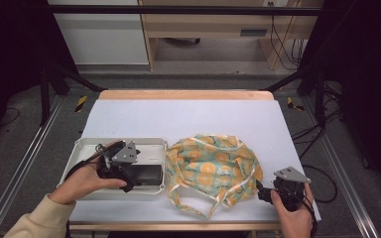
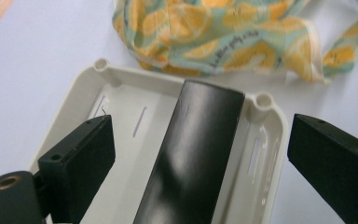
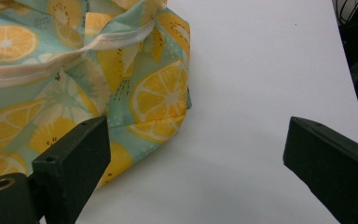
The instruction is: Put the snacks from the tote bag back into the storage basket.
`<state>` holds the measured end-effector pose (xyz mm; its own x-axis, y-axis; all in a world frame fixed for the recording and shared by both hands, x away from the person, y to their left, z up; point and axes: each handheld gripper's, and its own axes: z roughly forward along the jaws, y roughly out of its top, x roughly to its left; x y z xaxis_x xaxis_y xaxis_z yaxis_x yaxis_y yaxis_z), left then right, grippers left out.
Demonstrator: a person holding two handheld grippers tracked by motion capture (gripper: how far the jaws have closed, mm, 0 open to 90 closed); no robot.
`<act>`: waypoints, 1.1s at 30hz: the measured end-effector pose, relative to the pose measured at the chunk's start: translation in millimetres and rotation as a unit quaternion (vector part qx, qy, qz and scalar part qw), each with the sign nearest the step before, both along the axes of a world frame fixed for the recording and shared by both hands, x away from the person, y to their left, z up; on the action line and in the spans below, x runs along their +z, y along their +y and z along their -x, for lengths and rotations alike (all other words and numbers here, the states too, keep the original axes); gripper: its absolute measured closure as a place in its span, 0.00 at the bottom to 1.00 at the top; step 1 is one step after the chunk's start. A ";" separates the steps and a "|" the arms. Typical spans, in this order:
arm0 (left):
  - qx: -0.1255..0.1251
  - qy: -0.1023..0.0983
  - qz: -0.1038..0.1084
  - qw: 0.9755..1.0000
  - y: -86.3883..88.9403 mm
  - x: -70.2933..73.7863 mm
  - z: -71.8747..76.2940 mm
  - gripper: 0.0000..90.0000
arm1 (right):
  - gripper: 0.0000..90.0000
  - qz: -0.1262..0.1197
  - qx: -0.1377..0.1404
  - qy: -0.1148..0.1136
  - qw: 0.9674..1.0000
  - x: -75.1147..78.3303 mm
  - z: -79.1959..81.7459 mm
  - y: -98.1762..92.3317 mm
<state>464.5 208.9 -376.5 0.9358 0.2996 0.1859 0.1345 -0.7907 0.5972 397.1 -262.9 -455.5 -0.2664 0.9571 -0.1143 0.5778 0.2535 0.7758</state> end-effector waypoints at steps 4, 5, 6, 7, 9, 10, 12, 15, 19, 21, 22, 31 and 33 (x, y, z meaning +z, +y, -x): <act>0.008 -0.009 -0.001 1.000 -6.6 0.4 1.2 0.08 | 0.09 0.000 0.000 0.000 1.000 0.0 -0.3 -0.2; 0.013 -0.012 -0.001 1.000 -8.1 0.4 1.8 0.08 | 0.09 0.000 0.000 0.000 1.000 0.1 -0.3 -0.2; 0.018 -0.013 0.001 1.000 -9.6 0.4 2.5 0.08 | 0.09 0.000 0.000 0.000 1.000 0.1 -0.2 -0.1; 0.021 -0.013 0.006 1.000 -10.6 0.3 2.6 0.08 | 0.09 0.000 0.000 0.000 1.000 0.0 -0.3 -0.1; 0.028 -0.016 0.007 0.999 -11.9 0.9 2.3 0.08 | 0.09 0.001 0.002 0.000 1.000 -0.1 -0.5 -0.3; 0.031 -0.018 0.009 0.999 -12.5 0.7 2.0 0.08 | 0.09 0.002 0.001 0.001 1.000 -0.2 -0.5 -0.1; 0.037 -0.020 0.013 0.999 -11.8 0.3 0.1 0.08 | 0.09 0.002 0.002 0.001 1.000 -0.3 -0.7 0.1; 0.052 -0.023 0.020 0.998 -9.3 -0.5 -4.3 0.08 | 0.09 0.002 0.003 0.000 1.000 -0.2 -0.6 0.0; 0.069 -0.024 0.034 0.997 -2.9 0.2 -10.7 0.08 | 0.09 -0.001 0.001 0.001 1.000 -0.1 -0.5 -0.1; 0.080 -0.024 0.041 0.996 1.5 0.3 -14.0 0.08 | 0.09 0.000 0.002 0.001 1.000 -0.2 -0.4 -0.1; 0.085 -0.023 0.044 0.995 3.7 0.4 -15.4 0.08 | 0.09 0.001 0.002 0.000 1.000 -0.3 -0.5 -0.1; 0.132 -0.026 0.059 0.989 29.9 1.3 -19.5 0.08 | 0.09 0.000 0.003 0.000 1.000 0.0 -0.7 0.3; 0.143 -0.026 0.059 0.988 37.3 -0.3 -21.4 0.08 | 0.09 0.000 0.004 -0.001 1.000 -0.1 -0.7 0.2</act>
